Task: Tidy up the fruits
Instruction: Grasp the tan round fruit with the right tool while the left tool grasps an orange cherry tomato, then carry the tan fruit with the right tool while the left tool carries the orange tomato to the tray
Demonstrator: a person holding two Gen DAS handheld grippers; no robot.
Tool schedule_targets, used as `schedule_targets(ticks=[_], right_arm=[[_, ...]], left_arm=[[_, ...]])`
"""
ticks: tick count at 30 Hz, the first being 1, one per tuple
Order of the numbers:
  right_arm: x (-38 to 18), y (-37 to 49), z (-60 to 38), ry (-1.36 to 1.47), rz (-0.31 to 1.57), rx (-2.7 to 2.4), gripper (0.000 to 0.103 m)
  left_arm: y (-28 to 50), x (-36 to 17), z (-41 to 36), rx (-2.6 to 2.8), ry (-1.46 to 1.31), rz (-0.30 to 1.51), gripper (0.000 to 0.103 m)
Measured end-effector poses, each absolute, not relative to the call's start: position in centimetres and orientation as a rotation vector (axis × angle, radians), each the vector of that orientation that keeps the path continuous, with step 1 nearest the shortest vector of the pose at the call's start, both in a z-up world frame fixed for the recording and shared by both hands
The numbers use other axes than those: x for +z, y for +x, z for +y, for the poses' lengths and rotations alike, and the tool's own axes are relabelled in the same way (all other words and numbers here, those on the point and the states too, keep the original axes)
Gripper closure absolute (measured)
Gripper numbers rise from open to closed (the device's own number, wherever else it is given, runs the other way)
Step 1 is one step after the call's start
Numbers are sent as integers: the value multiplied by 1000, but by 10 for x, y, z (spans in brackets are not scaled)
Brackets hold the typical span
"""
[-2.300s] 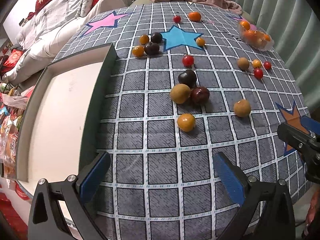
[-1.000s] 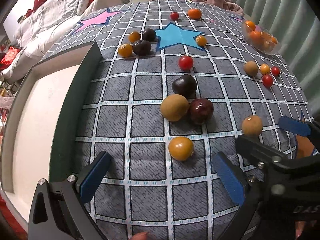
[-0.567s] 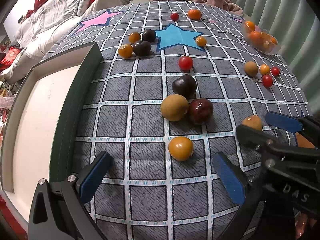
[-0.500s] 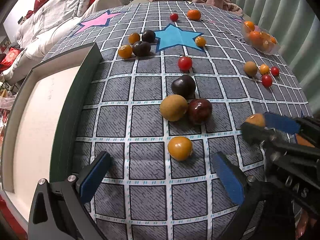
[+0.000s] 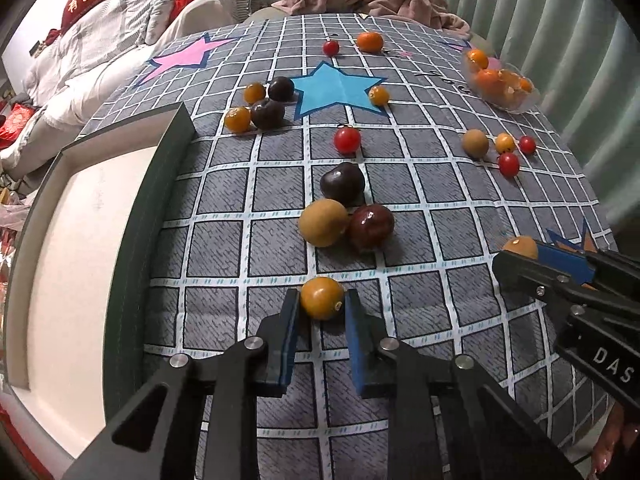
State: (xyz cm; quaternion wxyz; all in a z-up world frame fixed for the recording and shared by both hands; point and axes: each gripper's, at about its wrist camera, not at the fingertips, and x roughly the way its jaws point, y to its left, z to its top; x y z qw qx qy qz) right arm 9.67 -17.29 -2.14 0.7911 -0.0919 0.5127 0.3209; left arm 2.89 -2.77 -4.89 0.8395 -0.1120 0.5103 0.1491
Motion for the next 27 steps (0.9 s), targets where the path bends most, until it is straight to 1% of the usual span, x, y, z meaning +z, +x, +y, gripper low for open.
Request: schedule_targets(ticks=[6, 14, 21, 27], right_arm=[[-9, 88, -182, -177, 1090, 696, 73], [17, 79, -178, -168, 1056, 707, 73], [46, 62, -149, -191, 1012, 766, 73], [68, 48, -109, -209, 991, 841, 73]], left_arm=[[16, -37, -25, 286, -256, 1062, 80], [-10, 1, -8, 260, -277, 1000, 80], [-33, 29, 21, 290, -261, 958, 80], [-54, 43, 62, 353, -269, 936, 80]])
